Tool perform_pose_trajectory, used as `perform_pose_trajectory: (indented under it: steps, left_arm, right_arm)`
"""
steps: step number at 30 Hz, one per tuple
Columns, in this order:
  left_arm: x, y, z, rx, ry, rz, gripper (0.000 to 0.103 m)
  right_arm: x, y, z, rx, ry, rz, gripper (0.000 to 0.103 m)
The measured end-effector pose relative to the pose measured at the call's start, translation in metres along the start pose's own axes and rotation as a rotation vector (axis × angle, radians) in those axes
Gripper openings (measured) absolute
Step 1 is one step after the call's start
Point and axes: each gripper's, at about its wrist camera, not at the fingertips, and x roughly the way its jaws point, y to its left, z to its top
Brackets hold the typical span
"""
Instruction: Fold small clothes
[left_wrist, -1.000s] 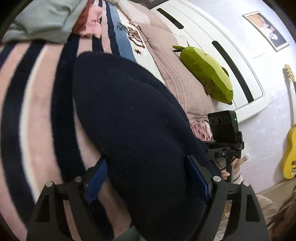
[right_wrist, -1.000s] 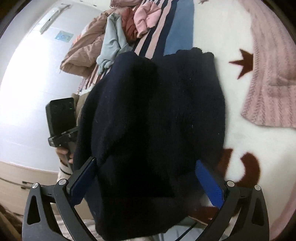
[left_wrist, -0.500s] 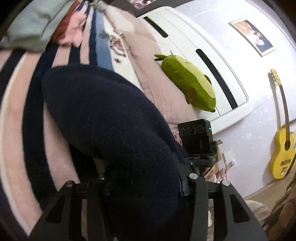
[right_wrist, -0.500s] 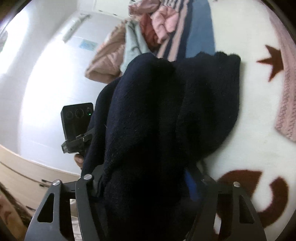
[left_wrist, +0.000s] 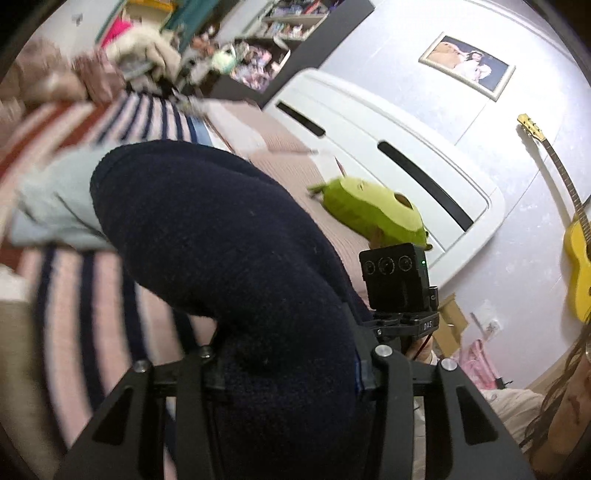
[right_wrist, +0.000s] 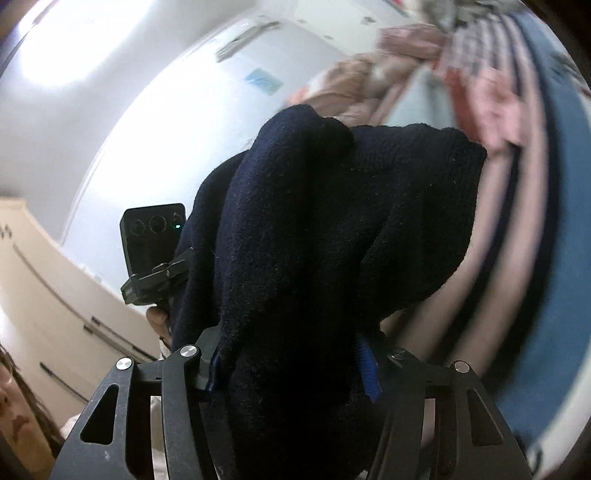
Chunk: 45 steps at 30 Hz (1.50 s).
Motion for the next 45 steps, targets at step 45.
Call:
perform_pose_trajectory:
  steps: [45]
  left_arm:
    - [-0.218,0.225,-0.002,-0.181,0.029,0.680,0.060]
  right_arm:
    - [0.300,0.050,0.056,0.012,0.232,-0.205,0.063]
